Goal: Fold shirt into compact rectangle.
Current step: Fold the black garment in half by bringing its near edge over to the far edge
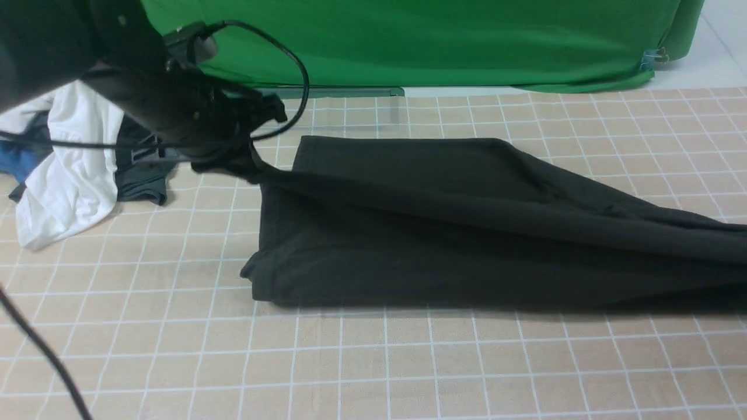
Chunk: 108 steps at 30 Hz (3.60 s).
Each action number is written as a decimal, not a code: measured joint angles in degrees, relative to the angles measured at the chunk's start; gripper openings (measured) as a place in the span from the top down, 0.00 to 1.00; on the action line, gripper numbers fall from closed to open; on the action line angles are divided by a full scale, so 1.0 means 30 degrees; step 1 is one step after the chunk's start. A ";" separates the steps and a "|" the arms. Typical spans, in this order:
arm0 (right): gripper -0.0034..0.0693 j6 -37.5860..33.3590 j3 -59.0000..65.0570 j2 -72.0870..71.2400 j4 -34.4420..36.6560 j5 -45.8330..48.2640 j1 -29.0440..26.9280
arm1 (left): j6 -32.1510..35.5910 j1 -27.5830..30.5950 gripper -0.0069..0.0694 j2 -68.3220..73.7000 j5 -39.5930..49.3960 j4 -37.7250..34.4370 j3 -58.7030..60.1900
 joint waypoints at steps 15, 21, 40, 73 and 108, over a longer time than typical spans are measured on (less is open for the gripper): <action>0.86 0.1152 -0.2033 0.1687 -0.0834 -0.2897 0.1025 | 0.2359 0.0530 0.89 0.4547 0.1904 -0.1045 -0.5486; 0.86 0.1152 -0.2055 0.1704 -0.0855 -0.3164 0.1159 | 0.4045 0.0530 0.89 0.4568 0.6266 -0.2701 -0.5655; 0.84 0.1108 -0.2089 0.1704 -0.0892 -0.2997 0.1159 | 0.6425 -0.2319 0.23 0.5552 0.4550 0.0100 -0.5655; 0.82 0.1091 -0.2089 0.1704 -0.0912 -0.2915 0.1159 | 1.2499 -0.2307 0.87 0.7810 0.2930 -0.2258 -0.5636; 0.88 0.2553 -0.2114 0.3829 -0.0629 -0.7944 0.1182 | 0.9926 0.0003 0.88 0.8850 -0.3457 -0.4850 -0.8318</action>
